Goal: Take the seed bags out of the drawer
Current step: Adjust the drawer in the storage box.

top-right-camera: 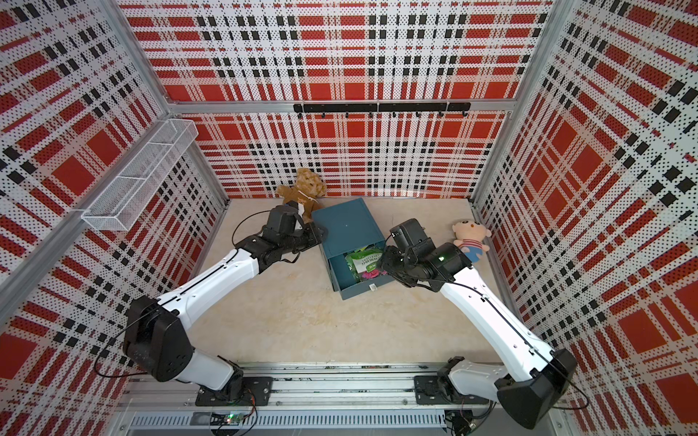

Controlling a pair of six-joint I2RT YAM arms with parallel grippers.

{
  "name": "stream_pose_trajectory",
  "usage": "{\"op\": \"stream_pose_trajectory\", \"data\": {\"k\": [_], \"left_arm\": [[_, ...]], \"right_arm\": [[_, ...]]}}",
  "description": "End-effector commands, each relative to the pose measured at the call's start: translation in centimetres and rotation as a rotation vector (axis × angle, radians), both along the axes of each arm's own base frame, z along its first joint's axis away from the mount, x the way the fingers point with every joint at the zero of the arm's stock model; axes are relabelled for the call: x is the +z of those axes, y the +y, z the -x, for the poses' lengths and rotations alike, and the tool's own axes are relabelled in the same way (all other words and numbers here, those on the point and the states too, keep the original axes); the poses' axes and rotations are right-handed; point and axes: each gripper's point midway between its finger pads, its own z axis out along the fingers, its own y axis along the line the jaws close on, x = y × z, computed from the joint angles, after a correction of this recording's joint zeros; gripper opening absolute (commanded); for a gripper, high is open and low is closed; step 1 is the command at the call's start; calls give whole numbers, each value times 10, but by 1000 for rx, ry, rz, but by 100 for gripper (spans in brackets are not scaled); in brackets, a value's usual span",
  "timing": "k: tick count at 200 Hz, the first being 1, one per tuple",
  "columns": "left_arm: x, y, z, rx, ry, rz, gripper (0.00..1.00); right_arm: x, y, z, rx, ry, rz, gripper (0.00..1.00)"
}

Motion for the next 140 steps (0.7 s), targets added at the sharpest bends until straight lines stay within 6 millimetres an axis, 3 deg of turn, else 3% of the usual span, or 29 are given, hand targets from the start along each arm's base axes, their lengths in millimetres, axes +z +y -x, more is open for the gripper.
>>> {"op": "stream_pose_trajectory", "data": {"k": [1,76,140], "left_arm": [[-53,12,13,2,148,-94,46],[-53,12,13,0,149,-94,46],[-53,11,13,-4,147,-96,46]], "right_arm": [[1,-7,10,11,4,6,63],[-5,-4,-1,-18,-15,-2,57],[-3,-2,-16,-36,-38,0,43]]}}
